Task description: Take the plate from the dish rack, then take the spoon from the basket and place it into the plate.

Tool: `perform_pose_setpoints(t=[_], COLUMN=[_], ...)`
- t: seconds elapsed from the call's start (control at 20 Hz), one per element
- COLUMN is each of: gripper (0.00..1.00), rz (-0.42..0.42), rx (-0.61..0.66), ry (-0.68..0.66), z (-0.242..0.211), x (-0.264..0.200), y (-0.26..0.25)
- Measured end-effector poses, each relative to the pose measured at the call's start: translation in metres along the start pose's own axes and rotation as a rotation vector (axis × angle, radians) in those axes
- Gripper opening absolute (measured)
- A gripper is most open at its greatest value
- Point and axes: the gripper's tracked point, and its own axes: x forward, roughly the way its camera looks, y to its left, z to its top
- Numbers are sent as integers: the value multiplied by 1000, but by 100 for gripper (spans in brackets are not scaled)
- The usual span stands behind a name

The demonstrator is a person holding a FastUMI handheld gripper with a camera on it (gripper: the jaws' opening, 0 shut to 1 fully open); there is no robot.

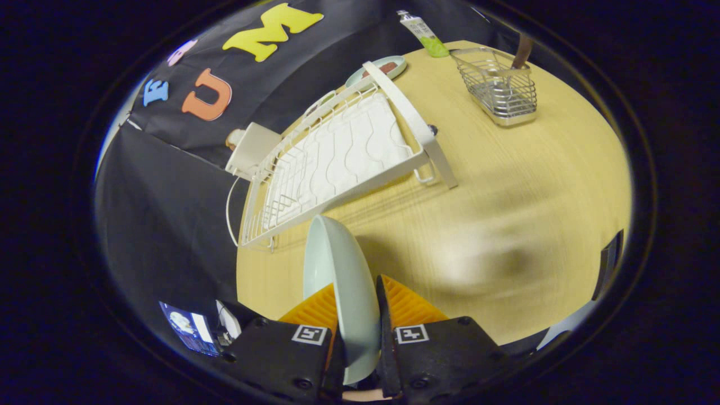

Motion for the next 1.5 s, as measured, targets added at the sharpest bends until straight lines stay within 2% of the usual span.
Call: perform_pose_setpoints(t=[0.3,0.45,0.6,0.65,0.75,0.85,1.0,1.1,1.15,1.2,1.4,1.5], gripper=[31,33,39,45,50,52,57,62,70,72,97,100], rz=[85,83,64,65,62,71,66,44,23,-1,-130,-192], rx=[84,98,98,101,95,87,18,-51,-91,-126,-232,-261], ry=[22,18,10,7,-2,-11,-58,-115,-152,-192,-393,-504], z=[4,8,11,13,14,14,15,17,19,24,50,68], x=[18,20,16,16,13,6,-8,-22,-32,-41,-84,-104], y=[2,-5,-11,-12,-14,-13,-13,-16,-20,-24,-47,-59])
